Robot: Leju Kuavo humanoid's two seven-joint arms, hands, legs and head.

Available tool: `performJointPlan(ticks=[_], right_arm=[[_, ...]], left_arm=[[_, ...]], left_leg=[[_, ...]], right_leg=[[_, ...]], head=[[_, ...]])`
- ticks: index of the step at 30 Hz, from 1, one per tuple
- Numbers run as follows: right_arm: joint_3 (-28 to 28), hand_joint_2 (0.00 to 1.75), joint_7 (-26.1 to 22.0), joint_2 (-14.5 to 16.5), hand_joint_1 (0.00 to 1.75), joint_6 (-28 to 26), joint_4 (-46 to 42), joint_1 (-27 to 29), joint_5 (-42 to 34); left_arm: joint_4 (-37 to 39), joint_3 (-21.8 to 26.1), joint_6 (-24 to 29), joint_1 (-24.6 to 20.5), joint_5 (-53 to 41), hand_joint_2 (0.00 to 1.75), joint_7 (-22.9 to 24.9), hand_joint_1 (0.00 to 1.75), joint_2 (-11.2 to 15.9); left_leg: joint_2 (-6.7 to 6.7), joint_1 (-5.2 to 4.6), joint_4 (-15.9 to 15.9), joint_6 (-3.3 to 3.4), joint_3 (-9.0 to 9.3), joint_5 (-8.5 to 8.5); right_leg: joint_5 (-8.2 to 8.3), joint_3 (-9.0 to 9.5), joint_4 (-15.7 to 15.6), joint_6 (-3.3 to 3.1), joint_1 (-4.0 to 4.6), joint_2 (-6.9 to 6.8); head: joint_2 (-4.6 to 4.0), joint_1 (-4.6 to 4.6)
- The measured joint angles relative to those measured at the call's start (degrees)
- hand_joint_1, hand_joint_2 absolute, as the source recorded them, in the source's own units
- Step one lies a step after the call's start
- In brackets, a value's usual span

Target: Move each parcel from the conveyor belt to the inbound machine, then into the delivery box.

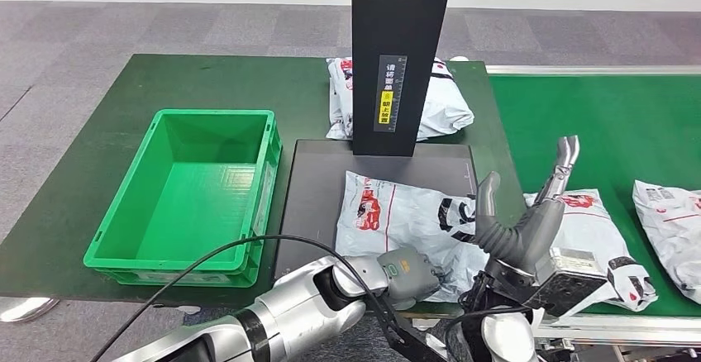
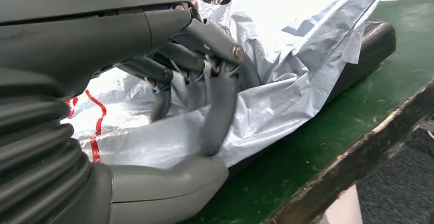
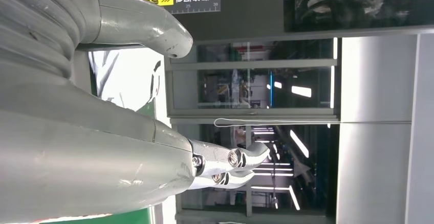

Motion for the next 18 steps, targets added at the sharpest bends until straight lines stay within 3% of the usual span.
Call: performJointPlan(ticks=[18], right_arm=[[-0.2, 1.75, 0.1, -0.1, 0.0, 1.4, 0.0, 0.2, 1.3]], left_arm=[[3.9, -1.0, 10.9, -2.2, -4.6, 1.75, 8.9, 1.75, 0.4]], left_leg=[[-0.02, 0.0, 0.0, -0.01, 0.01, 0.03]], right_leg=[[0.01, 0.02, 0.0, -0.01, -0.01, -0.02]], head=[[0.0, 0.02]])
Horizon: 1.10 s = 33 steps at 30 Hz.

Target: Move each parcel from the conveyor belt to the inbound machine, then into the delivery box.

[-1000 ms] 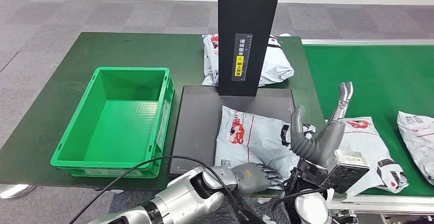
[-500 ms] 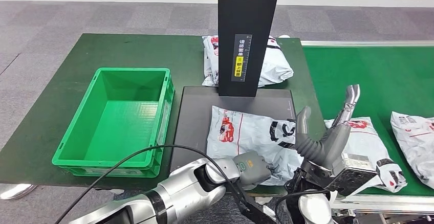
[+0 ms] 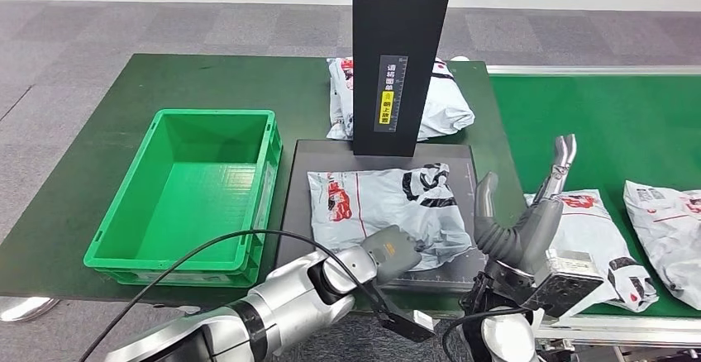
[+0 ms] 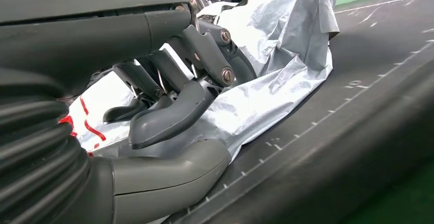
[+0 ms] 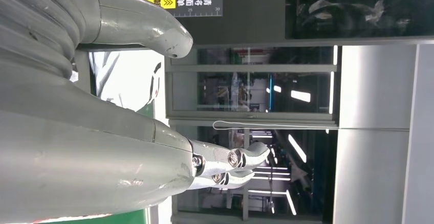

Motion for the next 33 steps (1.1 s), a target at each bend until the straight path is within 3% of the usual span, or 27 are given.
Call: performJointPlan(ticks=[4, 8, 14, 27, 28, 31, 33], right_arm=[[-0.1, 1.75, 0.6, 0.0, 0.0, 0.4, -0.2, 0.1, 0.7], [-0.9, 1.75, 2.3, 0.4, 0.0, 1.2, -1.1, 0.3, 2.3], [-1.8, 1.75, 3.2, 1.2, 0.0, 1.4, -2.3, 0.6, 3.5], [-2.0, 1.75, 3.5, 2.0, 0.0, 1.1, -3.1, 1.0, 4.0], [-2.0, 1.75, 3.8, 2.1, 0.0, 1.0, -3.5, 1.1, 4.2], [-2.1, 1.75, 4.3, 2.4, 0.0, 0.6, -4.4, 1.3, 4.7], [-2.3, 1.75, 4.5, 2.6, 0.0, 0.3, -5.0, 1.6, 5.1]], left_arm=[[-0.2, 2.0, 7.2, -0.4, 0.0, 1.75, 2.6, 1.75, 0.7], [-4.4, 7.4, 16.2, -1.7, -2.8, 1.75, 6.1, 1.75, 2.0], [-12.3, 14.5, 16.2, -1.8, -7.2, 1.75, 6.8, 1.75, 3.9], [-20.2, 21.7, 20.1, -0.2, -9.2, 1.75, 7.0, 1.75, 5.2], [-21.8, 22.8, 20.0, 0.1, -9.4, 1.75, 7.0, 1.4, 5.3], [-26.3, 25.7, 19.1, 0.8, -10.1, 1.75, 7.0, 0.09, 5.5], [-28.3, 27.1, 15.9, 1.0, -9.8, 0.87, 6.9, 0.0, 5.4]], left_leg=[[0.0, 0.0, 0.0, 0.0, -0.05, 0.02], [-0.06, 0.0, 0.0, -0.01, -0.13, 0.08], [-0.08, -0.01, 0.0, -0.01, -0.16, 0.07], [-0.07, -0.01, 0.0, -0.02, -0.18, 0.06], [-0.07, -0.01, 0.0, -0.02, -0.19, 0.06], [-0.07, -0.01, 0.0, -0.02, -0.2, 0.05], [-0.08, -0.01, 0.0, -0.01, -0.2, 0.04]], right_leg=[[0.0, -0.07, 0.0, 0.0, 0.0, 0.0], [0.0, -0.09, 0.0, 0.0, 0.0, -0.09], [-0.02, -0.1, 0.0, 0.01, -0.01, -0.09], [-0.03, -0.14, 0.0, 0.01, -0.01, -0.09], [-0.03, -0.14, 0.0, 0.01, -0.01, -0.09], [-0.04, -0.17, 0.0, 0.01, -0.01, -0.09], [-0.06, -0.17, 0.0, 0.01, -0.01, -0.1]], head=[[0.01, 0.0], [-0.01, 0.0], [0.0, 0.0], [0.0, 0.0], [0.0, 0.0], [0.0, -0.01], [0.0, -0.01]])
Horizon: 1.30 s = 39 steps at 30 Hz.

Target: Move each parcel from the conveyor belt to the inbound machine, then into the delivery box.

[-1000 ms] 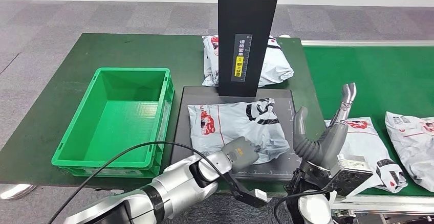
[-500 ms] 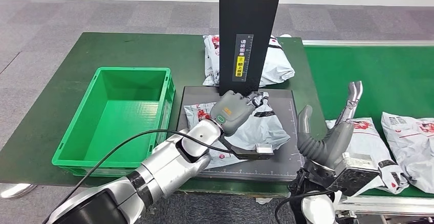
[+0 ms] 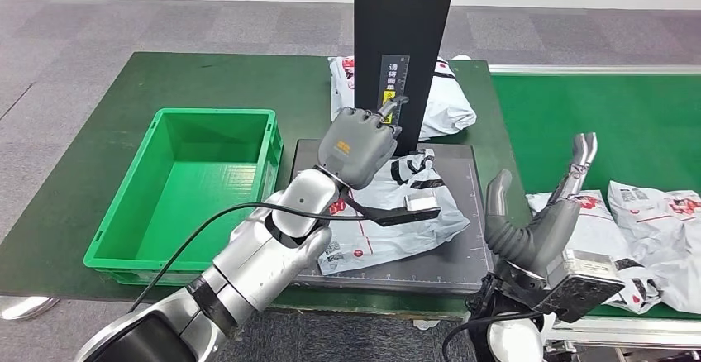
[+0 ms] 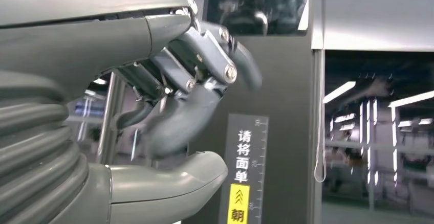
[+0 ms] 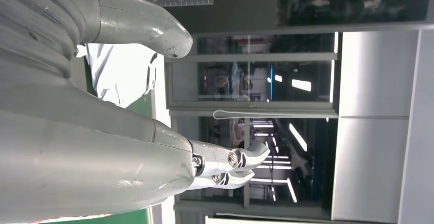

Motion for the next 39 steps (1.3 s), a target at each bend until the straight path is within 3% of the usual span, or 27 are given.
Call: performJointPlan(ticks=[2, 4, 11, 18, 26, 30, 37, 38, 39], right_arm=[[-0.3, 1.75, 0.3, 0.2, 0.0, -0.2, -0.5, 0.3, 0.4], [-0.5, 1.75, 0.4, 0.3, 0.0, -0.3, -0.8, 0.5, 0.6], [-0.5, 1.75, -0.4, 0.4, 0.0, -1.6, -1.2, 0.9, 0.3], [-0.4, 1.75, -1.9, 0.3, 0.0, -3.5, -1.2, 1.8, -1.2], [0.1, 1.75, -3.3, 0.1, 0.0, -5.9, -1.2, 2.2, -2.3], [0.8, 1.75, -3.7, 0.1, 0.0, -6.6, -1.2, 2.6, -2.2], [1.0, 1.75, -4.6, 0.1, 0.0, -7.1, -1.2, 3.4, -2.1], [1.0, 1.75, -4.7, 0.1, 0.0, -7.1, -1.2, 3.4, -2.1], [1.0, 1.75, -4.7, 0.1, 0.0, -7.1, -1.2, 3.5, -2.1]], left_arm=[[-0.3, 1.2, -6.2, 0.0, 1.1, 0.0, -0.6, 0.0, -0.5], [1.7, 1.8, -10.7, -0.2, 2.3, 0.0, -2.0, 0.0, -1.5], [11.5, -0.2, -14.0, -1.8, 7.8, 0.0, -3.6, 0.0, -4.4], [16.5, -7.1, -19.9, -3.3, 14.5, 0.0, -3.9, 0.0, -5.2], [21.2, -18.2, -33.1, -4.3, 24.8, 0.0, -5.1, 0.0, -5.4], [22.7, -24.5, -35.7, -4.8, 24.1, 1.75, -1.6, 0.0, -5.4], [25.8, -31.2, -37.4, -6.3, 21.9, 1.75, 4.0, 0.0, -5.4], [26.2, -31.6, -37.4, -6.5, 21.9, 1.75, 4.1, 0.07, -5.5], [26.5, -32.0, -37.4, -6.8, 21.9, 1.75, 4.3, 0.51, -5.5]], left_leg=[[0.0, 0.0, 0.0, 0.02, 0.0, -0.02], [0.0, -0.01, 0.0, 0.03, -0.01, -0.02], [0.02, -0.04, 0.0, 0.03, 0.0, -0.03], [0.02, -0.03, 0.0, 0.02, -0.01, -0.06], [0.01, -0.03, 0.0, 0.03, -0.01, -0.06], [0.01, -0.03, 0.0, 0.03, -0.02, -0.06], [0.02, -0.03, 0.0, 0.04, 0.0, -0.08], [0.02, -0.03, 0.0, 0.05, 0.01, -0.08], [0.02, -0.03, 0.0, 0.05, 0.01, -0.08]], right_leg=[[-0.02, 0.0, 0.0, 0.01, 0.0, -0.01], [-0.02, 0.0, 0.0, 0.01, -0.01, 0.0], [0.0, 0.0, 0.0, 0.02, -0.03, 0.01], [-0.04, -0.02, 0.0, 0.01, -0.02, 0.01], [-0.05, -0.01, 0.0, 0.02, -0.03, 0.01], [-0.05, -0.01, 0.0, 0.02, -0.02, 0.01], [-0.05, 0.0, 0.0, 0.02, -0.02, 0.01], [-0.05, 0.01, 0.0, 0.02, -0.02, 0.0], [-0.05, 0.03, 0.0, 0.02, -0.02, 0.0]], head=[[0.01, 0.01], [0.01, 0.01], [0.0, 0.01], [0.0, 0.01], [-0.01, 0.01], [0.0, 0.01], [0.0, 0.01], [0.01, 0.01], [0.0, 0.01]])
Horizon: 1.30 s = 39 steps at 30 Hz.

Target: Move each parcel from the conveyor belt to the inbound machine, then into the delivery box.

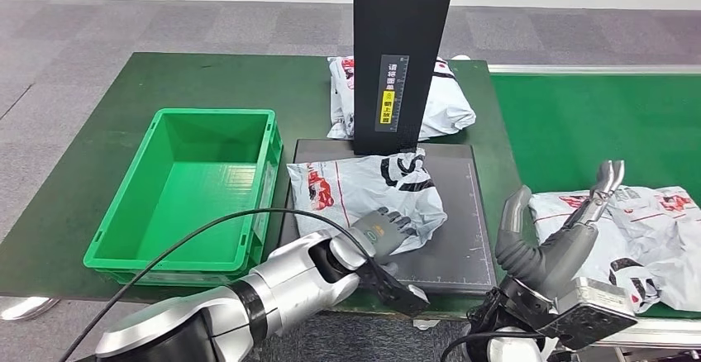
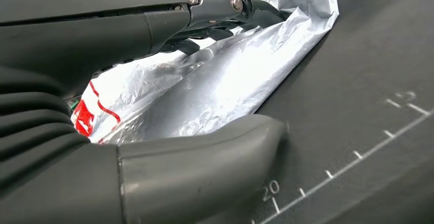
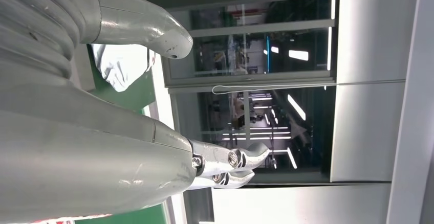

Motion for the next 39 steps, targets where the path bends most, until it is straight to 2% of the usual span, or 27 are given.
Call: performJointPlan(ticks=[2, 3, 9, 21, 27, 34, 39], right_arm=[[0.0, 1.75, 0.0, 0.0, 0.0, 0.0, 0.0, 0.0, 0.0], [0.0, 1.75, 0.1, 0.0, 0.0, 0.0, 0.0, 0.0, -0.1], [0.0, 1.75, 1.4, 0.0, 0.0, 1.4, 0.1, 0.0, -0.2], [0.0, 1.75, 2.0, 0.0, 0.0, 3.2, 1.2, -0.4, 0.4], [-0.1, 1.75, 2.2, 0.0, 0.0, 5.5, 2.1, -1.3, 1.1], [-1.5, 1.75, 3.7, 0.3, 0.0, 9.0, 2.1, -2.0, 2.1], [-4.4, 1.75, 6.0, 1.1, 0.0, 10.4, 2.1, -2.2, 2.8]], left_arm=[[0.5, -0.4, -0.1, -0.4, 0.0, 1.75, 0.6, 1.38, -0.1], [0.8, -0.5, 0.1, -0.6, 0.0, 1.75, 1.1, 1.75, -0.1], [4.2, -0.6, 3.5, -2.4, 0.3, 1.75, 2.4, 1.75, -0.2], [7.3, -0.6, 5.6, -3.5, 0.2, 1.75, 3.2, 1.75, -0.3], [8.3, -0.4, 10.1, -3.4, -1.5, 1.75, 5.2, 1.75, -0.2], [8.7, 3.0, 22.6, -3.1, -5.8, 1.75, 10.2, 1.75, 1.7], [7.4, 9.4, 34.2, -3.1, -7.5, 1.75, 10.8, 1.75, 3.9]], left_leg=[[0.0, 0.0, 0.0, 0.0, 0.02, 0.0], [0.0, 0.0, 0.0, 0.0, 0.03, 0.0], [0.0, 0.0, 0.0, 0.0, 0.1, 0.0], [-0.01, 0.0, 0.0, 0.0, 0.13, 0.0], [-0.01, 0.0, 0.0, 0.0, 0.1, 0.0], [0.0, 0.0, 0.0, -0.01, 0.08, 0.01], [0.0, 0.0, 0.0, -0.01, 0.04, 0.02]], right_leg=[[0.0, 0.03, 0.0, 0.0, 0.0, 0.0], [0.0, 0.05, 0.0, 0.0, 0.0, -0.01], [0.01, 0.11, 0.0, 0.0, 0.0, -0.01], [0.0, 0.13, 0.0, 0.0, 0.0, -0.01], [0.0, 0.12, 0.0, 0.0, 0.0, -0.01], [0.01, 0.08, 0.0, -0.01, 0.0, 0.0], [0.0, 0.03, 0.0, -0.01, 0.0, 0.0]], head=[[0.0, 0.0], [0.0, 0.0], [-0.01, 0.0], [0.01, 0.0], [0.01, 0.0], [0.01, 0.0], [0.0, 0.0]])
